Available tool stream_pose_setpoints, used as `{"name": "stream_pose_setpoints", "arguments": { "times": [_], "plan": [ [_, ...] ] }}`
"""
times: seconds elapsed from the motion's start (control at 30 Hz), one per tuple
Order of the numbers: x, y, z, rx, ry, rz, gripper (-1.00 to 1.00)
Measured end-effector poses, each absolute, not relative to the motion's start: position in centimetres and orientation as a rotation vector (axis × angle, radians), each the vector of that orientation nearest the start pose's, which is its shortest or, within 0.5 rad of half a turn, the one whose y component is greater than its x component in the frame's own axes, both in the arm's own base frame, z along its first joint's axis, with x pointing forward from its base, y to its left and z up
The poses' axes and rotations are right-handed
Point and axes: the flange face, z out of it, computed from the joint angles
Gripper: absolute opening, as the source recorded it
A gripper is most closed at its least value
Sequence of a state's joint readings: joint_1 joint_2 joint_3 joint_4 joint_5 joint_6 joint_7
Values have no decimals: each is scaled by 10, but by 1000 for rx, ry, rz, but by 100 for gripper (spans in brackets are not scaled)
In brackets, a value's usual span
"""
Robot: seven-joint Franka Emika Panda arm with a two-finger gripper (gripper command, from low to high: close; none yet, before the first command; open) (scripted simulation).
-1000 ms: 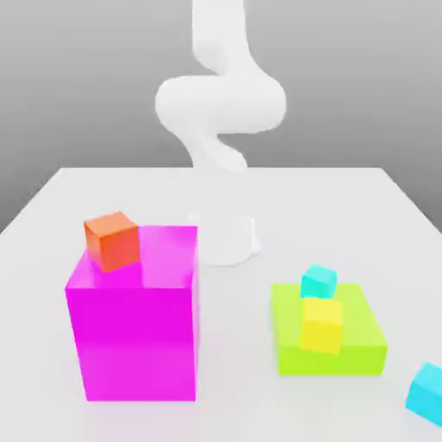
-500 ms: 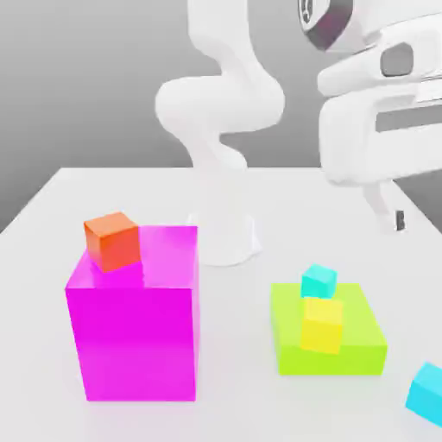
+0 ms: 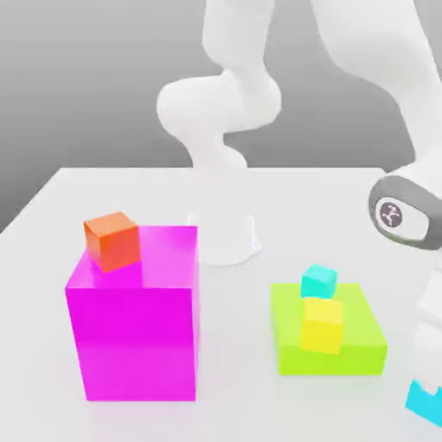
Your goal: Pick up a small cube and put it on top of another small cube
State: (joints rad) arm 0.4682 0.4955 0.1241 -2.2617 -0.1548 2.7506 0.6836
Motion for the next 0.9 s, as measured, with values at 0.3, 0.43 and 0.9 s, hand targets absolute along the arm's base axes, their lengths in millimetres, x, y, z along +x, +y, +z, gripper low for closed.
{"name": "stream_pose_setpoints", "arguments": {
  "times": [0.3,0.43,0.9],
  "plan": [
    [435,305,159,-3141,-60,0,-100],
    [427,299,206,-3135,-102,6,-100],
    [333,228,295,-3068,-558,20,-100]
  ]
}}
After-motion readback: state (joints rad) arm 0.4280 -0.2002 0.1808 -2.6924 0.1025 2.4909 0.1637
